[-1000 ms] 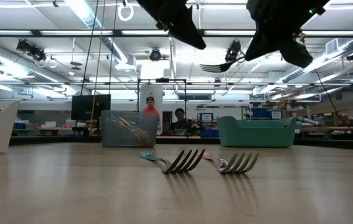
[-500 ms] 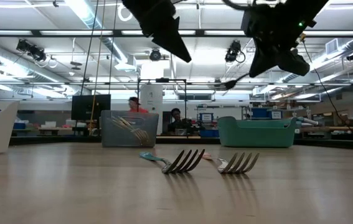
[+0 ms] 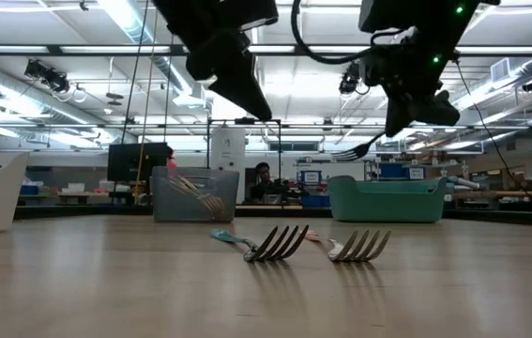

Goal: Sort silverware by color (type)
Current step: Put the blue fork into the green bin

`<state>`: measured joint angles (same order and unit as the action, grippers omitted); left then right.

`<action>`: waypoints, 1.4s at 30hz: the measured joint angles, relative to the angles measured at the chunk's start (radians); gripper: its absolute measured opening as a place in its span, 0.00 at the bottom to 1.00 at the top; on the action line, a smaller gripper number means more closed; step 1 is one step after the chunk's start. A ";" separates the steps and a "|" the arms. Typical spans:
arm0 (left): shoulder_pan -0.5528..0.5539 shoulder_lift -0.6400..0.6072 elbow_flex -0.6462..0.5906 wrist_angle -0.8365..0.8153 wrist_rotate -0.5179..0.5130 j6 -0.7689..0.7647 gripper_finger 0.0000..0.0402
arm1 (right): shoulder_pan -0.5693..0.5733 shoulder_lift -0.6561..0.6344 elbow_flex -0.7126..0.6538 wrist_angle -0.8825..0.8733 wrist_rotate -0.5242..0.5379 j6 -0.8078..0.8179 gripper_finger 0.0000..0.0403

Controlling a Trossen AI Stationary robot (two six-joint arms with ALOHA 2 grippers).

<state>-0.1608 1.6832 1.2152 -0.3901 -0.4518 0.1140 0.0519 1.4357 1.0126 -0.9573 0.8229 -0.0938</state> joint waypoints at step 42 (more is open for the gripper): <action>-0.058 -0.109 -0.341 0.296 0.000 -0.107 0.37 | -0.481 -0.068 -0.184 0.450 -0.374 -0.198 0.04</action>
<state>-0.2184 1.5745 0.8742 -0.0940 -0.4519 0.0075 -0.4292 1.3679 0.8290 -0.5072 0.4493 -0.2917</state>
